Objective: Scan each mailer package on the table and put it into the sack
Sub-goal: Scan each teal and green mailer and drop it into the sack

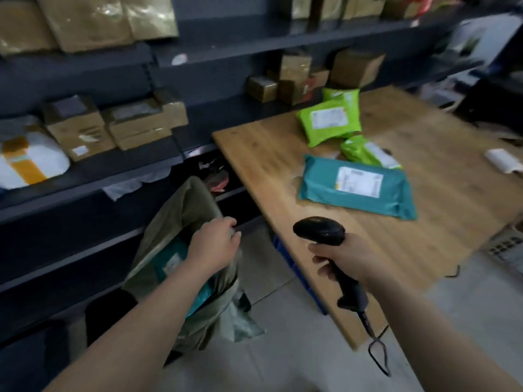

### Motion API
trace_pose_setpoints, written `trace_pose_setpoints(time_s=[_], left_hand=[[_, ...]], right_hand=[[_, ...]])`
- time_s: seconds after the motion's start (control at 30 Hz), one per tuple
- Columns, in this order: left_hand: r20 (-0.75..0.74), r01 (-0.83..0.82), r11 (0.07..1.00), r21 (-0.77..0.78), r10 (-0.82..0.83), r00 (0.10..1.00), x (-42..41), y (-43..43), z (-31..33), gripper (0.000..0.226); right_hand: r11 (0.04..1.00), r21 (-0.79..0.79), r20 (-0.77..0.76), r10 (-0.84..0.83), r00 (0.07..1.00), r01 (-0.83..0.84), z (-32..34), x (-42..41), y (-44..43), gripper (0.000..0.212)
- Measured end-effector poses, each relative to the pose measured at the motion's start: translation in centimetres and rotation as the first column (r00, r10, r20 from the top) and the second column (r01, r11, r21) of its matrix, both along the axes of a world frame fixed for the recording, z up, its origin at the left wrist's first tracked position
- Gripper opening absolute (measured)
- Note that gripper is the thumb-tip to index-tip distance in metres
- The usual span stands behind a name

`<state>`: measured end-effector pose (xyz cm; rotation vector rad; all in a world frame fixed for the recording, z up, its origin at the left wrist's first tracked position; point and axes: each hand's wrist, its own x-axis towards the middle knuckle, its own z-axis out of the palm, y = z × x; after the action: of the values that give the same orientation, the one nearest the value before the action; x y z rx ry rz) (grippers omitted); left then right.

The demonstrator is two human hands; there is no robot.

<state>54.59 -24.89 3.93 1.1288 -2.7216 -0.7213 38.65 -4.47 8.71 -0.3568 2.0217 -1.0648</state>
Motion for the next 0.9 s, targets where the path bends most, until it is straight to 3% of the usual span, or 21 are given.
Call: trace_pose_setpoints(time_s=[0.17, 0.37, 0.7, 0.9], left_hand=[[0.003, 0.120, 0.970, -0.212, -0.123, 0.992, -10.4, 6.0, 2.8, 0.035], [0.078, 0.143, 0.951, -0.275, -0.126, 0.989, -20.7, 10.9, 2.7, 0.035], [0.210, 0.027, 0.990, -0.140, 0.003, 0.978, -29.8, 9.1, -1.8, 0.028], [0.286, -0.086, 0.995, -0.040, 0.094, 0.954, -32.3, 7.4, -4.6, 0.023]], right_hand=[[0.999, 0.004, -0.114, -0.050, 0.992, 0.051, 2.8, -9.3, 7.2, 0.016], [0.998, 0.015, -0.154, -0.052, 0.987, 0.055, 3.7, -18.7, 12.1, 0.019], [0.999, 0.035, -0.175, 0.034, 0.984, -0.028, 1.0, -30.6, 8.0, 0.015], [0.973, 0.135, -0.219, 0.212, 0.952, -0.185, -0.6, -35.5, 1.6, 0.017]])
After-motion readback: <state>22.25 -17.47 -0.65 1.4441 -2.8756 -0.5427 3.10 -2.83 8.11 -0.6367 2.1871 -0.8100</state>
